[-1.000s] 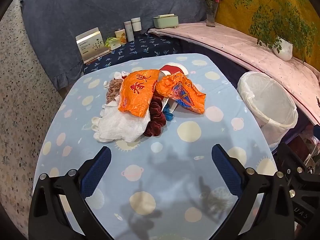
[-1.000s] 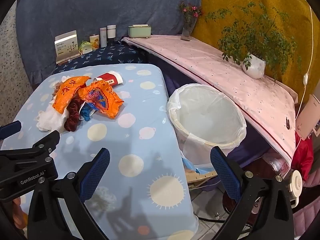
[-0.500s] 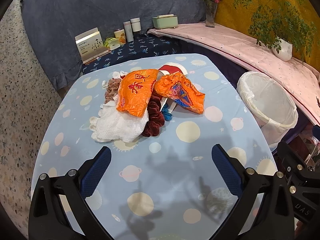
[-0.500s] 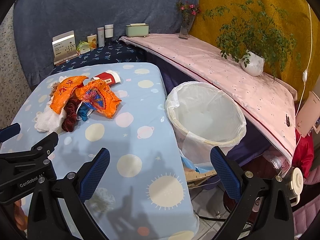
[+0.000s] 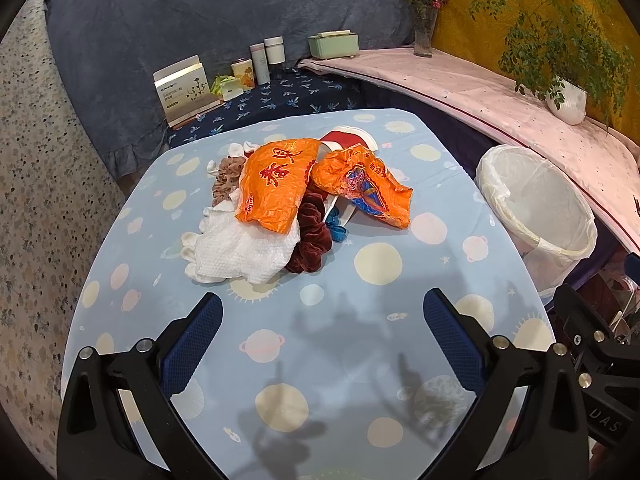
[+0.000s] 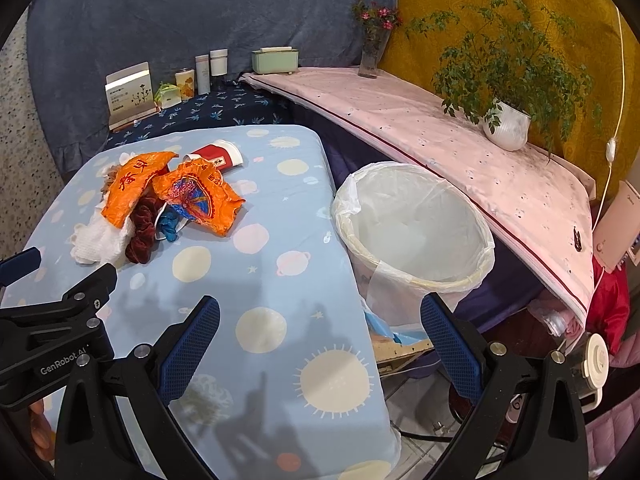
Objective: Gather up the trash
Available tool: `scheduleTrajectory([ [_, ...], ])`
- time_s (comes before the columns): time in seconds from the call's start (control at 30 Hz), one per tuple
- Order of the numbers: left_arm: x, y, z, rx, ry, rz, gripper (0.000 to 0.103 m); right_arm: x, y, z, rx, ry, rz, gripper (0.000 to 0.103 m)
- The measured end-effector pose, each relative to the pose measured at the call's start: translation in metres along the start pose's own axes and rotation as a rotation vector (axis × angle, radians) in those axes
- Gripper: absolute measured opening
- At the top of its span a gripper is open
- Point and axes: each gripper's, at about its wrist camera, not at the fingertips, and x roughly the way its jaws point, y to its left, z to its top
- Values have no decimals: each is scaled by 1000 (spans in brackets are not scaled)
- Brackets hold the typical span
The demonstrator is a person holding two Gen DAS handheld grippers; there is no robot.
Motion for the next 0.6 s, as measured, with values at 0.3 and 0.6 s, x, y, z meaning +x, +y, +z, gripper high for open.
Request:
scheduleTrajectory([
  [0.3, 0, 3, -1, -3, 0, 3, 96, 0, 0, 0, 0, -1, 0, 96],
  [0.6, 0, 2, -2, -3, 2, 4, 96, 0, 0, 0, 5, -1, 3, 96],
])
